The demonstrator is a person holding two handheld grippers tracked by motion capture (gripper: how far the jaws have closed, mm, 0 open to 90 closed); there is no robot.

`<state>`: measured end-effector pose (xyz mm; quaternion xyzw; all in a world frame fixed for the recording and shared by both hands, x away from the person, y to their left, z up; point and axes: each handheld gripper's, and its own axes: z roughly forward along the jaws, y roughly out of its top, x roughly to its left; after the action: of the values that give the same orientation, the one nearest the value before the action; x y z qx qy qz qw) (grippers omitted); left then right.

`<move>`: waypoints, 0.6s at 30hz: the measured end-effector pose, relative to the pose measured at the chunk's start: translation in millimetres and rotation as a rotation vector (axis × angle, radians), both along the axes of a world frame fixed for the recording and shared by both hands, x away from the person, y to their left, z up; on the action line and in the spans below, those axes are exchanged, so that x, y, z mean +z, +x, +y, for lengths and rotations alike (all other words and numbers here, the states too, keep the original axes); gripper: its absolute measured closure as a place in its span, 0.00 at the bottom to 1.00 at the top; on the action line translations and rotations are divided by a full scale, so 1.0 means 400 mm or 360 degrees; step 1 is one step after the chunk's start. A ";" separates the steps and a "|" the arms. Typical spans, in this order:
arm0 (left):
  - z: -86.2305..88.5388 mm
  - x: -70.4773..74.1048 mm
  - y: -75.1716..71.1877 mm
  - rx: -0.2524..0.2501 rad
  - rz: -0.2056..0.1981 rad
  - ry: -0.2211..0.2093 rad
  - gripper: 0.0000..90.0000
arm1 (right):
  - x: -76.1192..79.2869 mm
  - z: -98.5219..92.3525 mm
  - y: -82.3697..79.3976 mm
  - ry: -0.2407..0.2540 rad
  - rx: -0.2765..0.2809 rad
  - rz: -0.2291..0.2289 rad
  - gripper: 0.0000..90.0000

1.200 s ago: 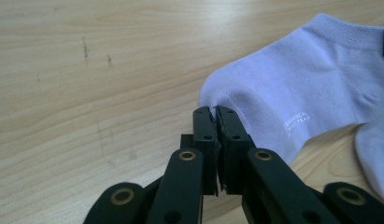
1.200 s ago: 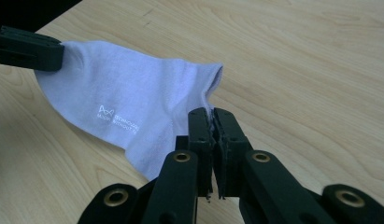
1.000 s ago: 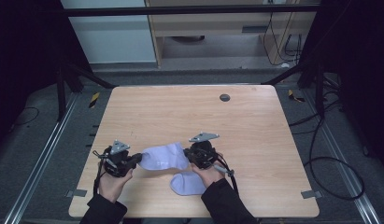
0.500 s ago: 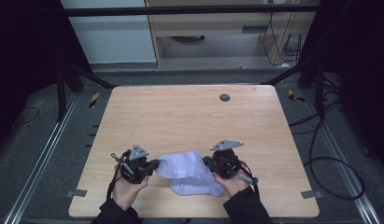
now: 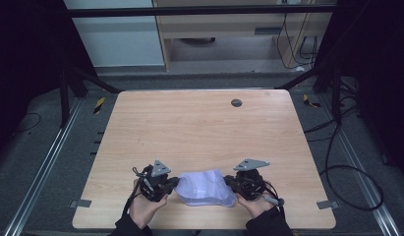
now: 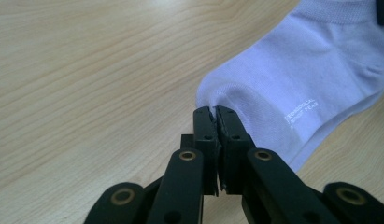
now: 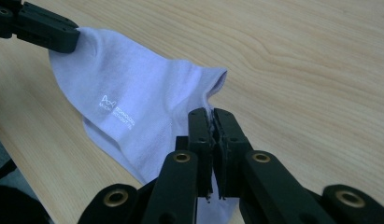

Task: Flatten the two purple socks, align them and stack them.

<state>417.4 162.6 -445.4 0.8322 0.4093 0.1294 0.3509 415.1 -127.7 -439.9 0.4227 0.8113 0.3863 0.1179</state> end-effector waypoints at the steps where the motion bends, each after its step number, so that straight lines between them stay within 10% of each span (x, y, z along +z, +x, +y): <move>1: -0.002 -0.003 -0.001 -0.0008 0.0008 0.0003 0.97 | -0.003 -0.004 -0.003 0.0003 -0.0003 0.0011 0.97; 18: -0.040 -0.056 0.000 -0.0066 0.0083 0.0090 0.97 | -0.049 -0.028 -0.008 -0.0055 -0.0017 0.0094 0.97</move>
<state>417.5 146.6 -467.8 0.8531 0.3972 0.1120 0.3191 411.7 -138.9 -459.7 0.4361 0.8187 0.3591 0.1032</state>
